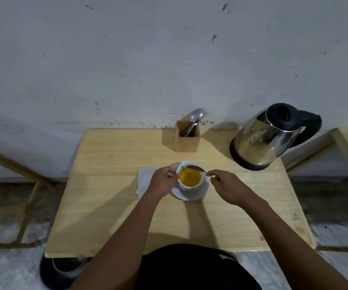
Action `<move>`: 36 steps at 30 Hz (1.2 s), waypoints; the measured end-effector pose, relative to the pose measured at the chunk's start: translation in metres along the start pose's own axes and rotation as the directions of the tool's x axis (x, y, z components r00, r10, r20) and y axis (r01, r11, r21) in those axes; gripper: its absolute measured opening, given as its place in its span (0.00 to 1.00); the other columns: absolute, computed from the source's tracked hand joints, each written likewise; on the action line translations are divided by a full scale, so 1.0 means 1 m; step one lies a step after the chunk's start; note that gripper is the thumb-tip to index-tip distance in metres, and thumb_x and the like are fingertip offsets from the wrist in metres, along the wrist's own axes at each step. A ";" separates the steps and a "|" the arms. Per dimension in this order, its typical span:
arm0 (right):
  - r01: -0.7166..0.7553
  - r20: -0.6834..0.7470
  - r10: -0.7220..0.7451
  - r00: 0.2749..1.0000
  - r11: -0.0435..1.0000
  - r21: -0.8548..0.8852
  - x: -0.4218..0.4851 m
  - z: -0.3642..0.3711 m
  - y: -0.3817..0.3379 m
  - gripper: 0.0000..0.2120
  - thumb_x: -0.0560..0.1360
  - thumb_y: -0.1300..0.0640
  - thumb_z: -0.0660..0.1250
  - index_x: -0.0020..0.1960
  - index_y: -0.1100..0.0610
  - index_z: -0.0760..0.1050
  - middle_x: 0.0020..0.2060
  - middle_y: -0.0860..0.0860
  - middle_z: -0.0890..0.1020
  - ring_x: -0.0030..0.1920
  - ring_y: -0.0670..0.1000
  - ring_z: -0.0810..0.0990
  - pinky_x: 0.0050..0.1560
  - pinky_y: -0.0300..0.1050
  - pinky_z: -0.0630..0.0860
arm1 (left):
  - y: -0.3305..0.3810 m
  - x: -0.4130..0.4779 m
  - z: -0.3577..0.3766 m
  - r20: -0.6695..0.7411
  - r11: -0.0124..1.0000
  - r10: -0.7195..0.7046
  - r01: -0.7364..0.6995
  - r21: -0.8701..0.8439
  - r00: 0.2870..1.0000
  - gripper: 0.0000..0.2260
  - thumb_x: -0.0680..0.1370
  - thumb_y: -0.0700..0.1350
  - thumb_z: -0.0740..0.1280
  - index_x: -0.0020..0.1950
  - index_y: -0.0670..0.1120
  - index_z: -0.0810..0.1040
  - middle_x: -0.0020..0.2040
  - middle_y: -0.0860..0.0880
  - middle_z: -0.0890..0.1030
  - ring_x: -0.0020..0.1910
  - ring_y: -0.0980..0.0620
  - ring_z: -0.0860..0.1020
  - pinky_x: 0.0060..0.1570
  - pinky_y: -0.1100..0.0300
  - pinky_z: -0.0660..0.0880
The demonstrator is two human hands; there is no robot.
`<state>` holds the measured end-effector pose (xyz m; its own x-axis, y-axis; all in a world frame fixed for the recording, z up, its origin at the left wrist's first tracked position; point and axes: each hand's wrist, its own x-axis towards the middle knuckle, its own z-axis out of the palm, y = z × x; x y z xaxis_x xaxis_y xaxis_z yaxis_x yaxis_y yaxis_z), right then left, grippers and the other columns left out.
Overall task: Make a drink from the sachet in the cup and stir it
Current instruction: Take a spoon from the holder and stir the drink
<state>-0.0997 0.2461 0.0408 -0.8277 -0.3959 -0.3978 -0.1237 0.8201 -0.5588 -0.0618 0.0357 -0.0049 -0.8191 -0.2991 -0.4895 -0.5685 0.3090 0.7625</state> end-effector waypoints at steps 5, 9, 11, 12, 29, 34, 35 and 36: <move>-0.006 -0.024 -0.001 1.000 0.961 -0.276 -0.003 -0.001 -0.006 0.17 0.83 0.51 0.53 0.70 0.49 0.67 0.56 0.54 0.81 0.49 0.56 0.78 0.37 0.45 0.68 | -0.001 -0.002 0.002 -0.009 1.000 0.014 -0.014 -0.007 1.000 0.11 0.77 0.48 0.66 0.54 0.42 0.79 0.44 0.44 0.81 0.32 0.54 0.73 0.26 0.62 0.66; 0.002 0.066 0.022 0.998 0.939 -0.345 -0.006 0.000 -0.012 0.14 0.81 0.55 0.56 0.64 0.56 0.69 0.52 0.55 0.80 0.43 0.54 0.76 0.31 0.42 0.65 | -0.001 -0.003 0.003 0.000 1.000 0.018 -0.018 0.009 1.000 0.09 0.78 0.48 0.65 0.51 0.43 0.79 0.45 0.43 0.82 0.32 0.54 0.73 0.27 0.62 0.65; 0.024 0.069 0.005 0.998 0.911 -0.413 -0.007 -0.001 -0.014 0.14 0.81 0.55 0.55 0.65 0.53 0.71 0.56 0.54 0.80 0.49 0.55 0.78 0.38 0.44 0.69 | -0.001 -0.002 0.004 0.000 1.000 0.016 -0.016 0.001 1.000 0.10 0.78 0.48 0.65 0.51 0.42 0.78 0.48 0.41 0.83 0.35 0.51 0.73 0.27 0.62 0.65; 0.040 0.053 -0.018 0.998 0.894 -0.447 -0.007 -0.001 -0.015 0.15 0.81 0.54 0.55 0.65 0.49 0.72 0.58 0.52 0.80 0.52 0.55 0.79 0.42 0.45 0.71 | -0.001 -0.002 0.004 0.002 1.000 0.015 -0.015 -0.003 1.000 0.10 0.78 0.48 0.65 0.52 0.42 0.78 0.49 0.41 0.83 0.36 0.50 0.74 0.27 0.62 0.66; 0.093 0.012 -0.146 0.989 0.560 -0.823 0.027 -0.019 -0.063 0.10 0.79 0.58 0.59 0.55 0.55 0.77 0.46 0.52 0.83 0.42 0.54 0.81 0.32 0.43 0.64 | -0.003 0.001 0.004 0.016 0.996 0.008 -0.007 -0.092 1.000 0.06 0.78 0.46 0.66 0.46 0.44 0.78 0.41 0.46 0.80 0.41 0.48 0.77 0.41 0.56 0.73; 0.134 0.074 -0.127 0.989 0.573 -0.808 0.026 -0.019 -0.071 0.08 0.78 0.54 0.62 0.52 0.57 0.76 0.34 0.49 0.74 0.34 0.50 0.74 0.29 0.41 0.62 | -0.004 0.001 0.005 0.011 0.997 0.008 -0.007 -0.080 1.000 0.07 0.78 0.45 0.65 0.51 0.43 0.80 0.43 0.46 0.80 0.44 0.48 0.78 0.43 0.58 0.73; 0.142 0.082 -0.128 0.988 0.583 -0.800 0.026 -0.017 -0.072 0.08 0.78 0.53 0.62 0.51 0.57 0.76 0.32 0.48 0.72 0.31 0.49 0.71 0.29 0.41 0.62 | -0.003 0.001 0.005 0.012 0.997 0.004 -0.003 -0.072 1.000 0.08 0.78 0.45 0.65 0.52 0.43 0.80 0.44 0.46 0.80 0.46 0.48 0.78 0.44 0.58 0.73; 0.149 0.086 -0.134 0.987 0.597 -0.788 0.026 -0.015 -0.073 0.08 0.77 0.52 0.63 0.50 0.57 0.75 0.31 0.48 0.71 0.30 0.48 0.70 0.28 0.40 0.62 | -0.002 0.000 0.005 0.011 0.998 0.000 0.000 -0.061 1.000 0.08 0.78 0.44 0.65 0.53 0.43 0.80 0.45 0.46 0.80 0.48 0.48 0.78 0.46 0.58 0.73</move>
<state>-0.1205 0.1816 0.0822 -0.7538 -0.5360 -0.3802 -0.6287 0.7565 0.1801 -0.0612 0.0391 -0.0090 -0.8202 -0.2887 -0.4940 -0.5630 0.2535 0.7866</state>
